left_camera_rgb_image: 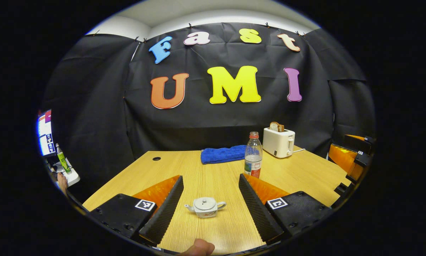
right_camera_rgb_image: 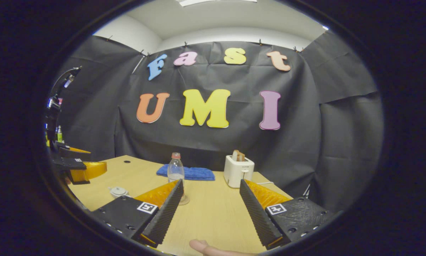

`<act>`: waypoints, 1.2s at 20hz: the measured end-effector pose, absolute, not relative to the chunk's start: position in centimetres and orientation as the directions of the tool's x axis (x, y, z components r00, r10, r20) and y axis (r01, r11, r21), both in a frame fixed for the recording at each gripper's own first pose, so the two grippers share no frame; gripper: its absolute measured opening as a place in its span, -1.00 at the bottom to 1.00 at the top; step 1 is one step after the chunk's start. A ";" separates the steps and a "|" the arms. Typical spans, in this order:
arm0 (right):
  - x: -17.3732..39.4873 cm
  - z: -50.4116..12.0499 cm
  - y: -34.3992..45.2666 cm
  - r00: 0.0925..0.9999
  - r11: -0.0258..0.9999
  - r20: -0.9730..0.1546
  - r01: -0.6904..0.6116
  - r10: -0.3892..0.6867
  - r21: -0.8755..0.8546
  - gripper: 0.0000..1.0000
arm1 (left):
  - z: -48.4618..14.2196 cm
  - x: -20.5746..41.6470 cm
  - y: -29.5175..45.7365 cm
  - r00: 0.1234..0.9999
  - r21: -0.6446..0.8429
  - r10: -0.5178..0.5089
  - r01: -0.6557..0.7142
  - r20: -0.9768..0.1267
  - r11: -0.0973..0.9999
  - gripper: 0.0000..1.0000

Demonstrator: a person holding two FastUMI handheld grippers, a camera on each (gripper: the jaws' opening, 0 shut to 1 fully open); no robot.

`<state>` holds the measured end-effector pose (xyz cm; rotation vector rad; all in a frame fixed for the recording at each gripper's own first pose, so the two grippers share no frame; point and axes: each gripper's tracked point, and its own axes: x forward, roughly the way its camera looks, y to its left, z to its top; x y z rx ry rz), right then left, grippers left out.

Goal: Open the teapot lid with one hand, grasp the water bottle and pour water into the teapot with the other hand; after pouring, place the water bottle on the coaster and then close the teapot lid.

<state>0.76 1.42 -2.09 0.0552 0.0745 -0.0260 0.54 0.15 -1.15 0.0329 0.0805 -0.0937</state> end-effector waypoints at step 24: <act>-2.3 0.1 -2.8 0.994 0.994 -0.035 0.102 -0.101 0.049 0.96 | 1.7 -2.7 0.5 1.000 0.036 -0.023 0.023 -0.002 0.999 0.97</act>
